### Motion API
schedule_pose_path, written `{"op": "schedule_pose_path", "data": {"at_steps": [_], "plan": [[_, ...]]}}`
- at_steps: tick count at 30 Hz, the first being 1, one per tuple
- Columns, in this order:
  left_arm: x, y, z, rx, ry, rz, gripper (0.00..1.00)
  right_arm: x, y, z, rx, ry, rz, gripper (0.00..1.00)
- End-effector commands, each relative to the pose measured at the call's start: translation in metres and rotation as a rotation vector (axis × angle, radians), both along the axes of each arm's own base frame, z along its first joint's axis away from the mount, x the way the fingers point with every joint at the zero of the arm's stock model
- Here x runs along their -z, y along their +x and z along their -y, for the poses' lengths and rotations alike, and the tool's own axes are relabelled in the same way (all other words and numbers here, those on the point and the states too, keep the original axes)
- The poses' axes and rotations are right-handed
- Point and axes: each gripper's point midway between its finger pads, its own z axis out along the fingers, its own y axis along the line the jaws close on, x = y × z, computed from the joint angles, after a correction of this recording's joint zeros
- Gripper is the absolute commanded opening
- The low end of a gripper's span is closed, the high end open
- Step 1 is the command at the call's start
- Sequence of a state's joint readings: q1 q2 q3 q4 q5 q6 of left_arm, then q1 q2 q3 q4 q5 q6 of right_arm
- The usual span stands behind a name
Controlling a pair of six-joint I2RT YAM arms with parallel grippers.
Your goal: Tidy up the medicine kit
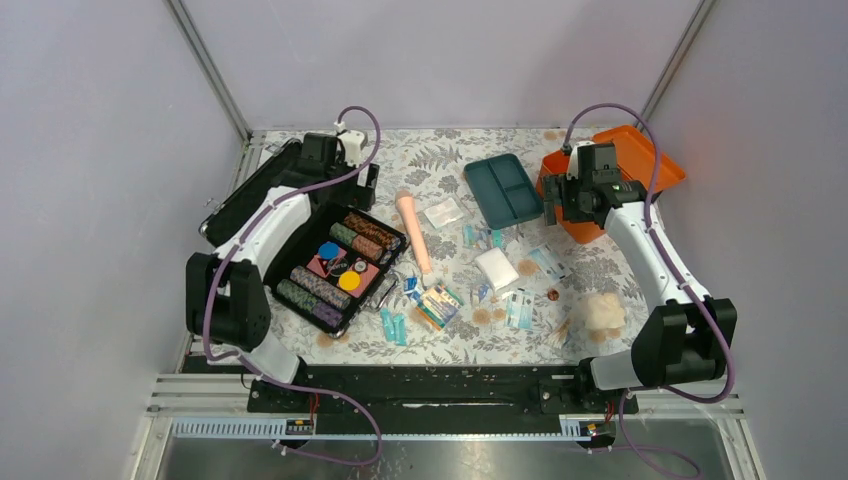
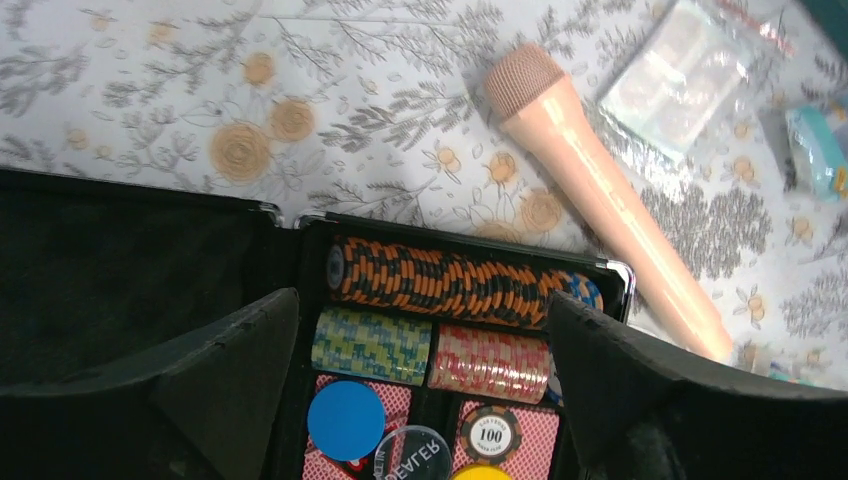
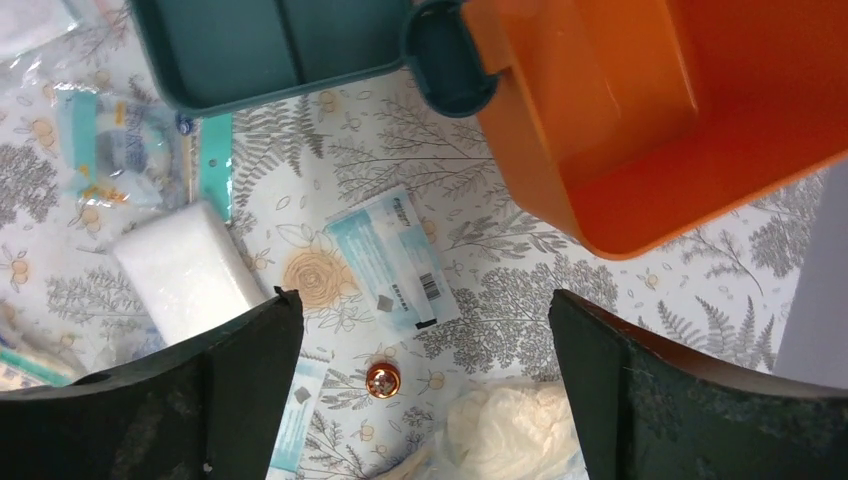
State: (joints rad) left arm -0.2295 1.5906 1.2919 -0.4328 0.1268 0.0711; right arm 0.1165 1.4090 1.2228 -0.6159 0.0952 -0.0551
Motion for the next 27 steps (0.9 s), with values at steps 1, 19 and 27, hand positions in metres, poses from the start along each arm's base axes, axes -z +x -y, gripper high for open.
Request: {"op": "schedule_pose_path", "data": {"at_steps": [1,19,27], "plan": [[0.008,-0.007,0.016,0.183,0.004,-0.059,0.92,-0.001,-0.004,-0.022,-0.229,0.032,-0.026,0.99],[0.012,-0.010,0.008,0.200,0.071,-0.087,0.87,0.075,-0.014,-0.118,-0.600,0.190,-0.330,0.69],[0.001,-0.015,0.009,0.186,0.049,-0.070,0.87,0.114,-0.019,-0.111,-0.400,0.069,-0.391,0.55]]}}
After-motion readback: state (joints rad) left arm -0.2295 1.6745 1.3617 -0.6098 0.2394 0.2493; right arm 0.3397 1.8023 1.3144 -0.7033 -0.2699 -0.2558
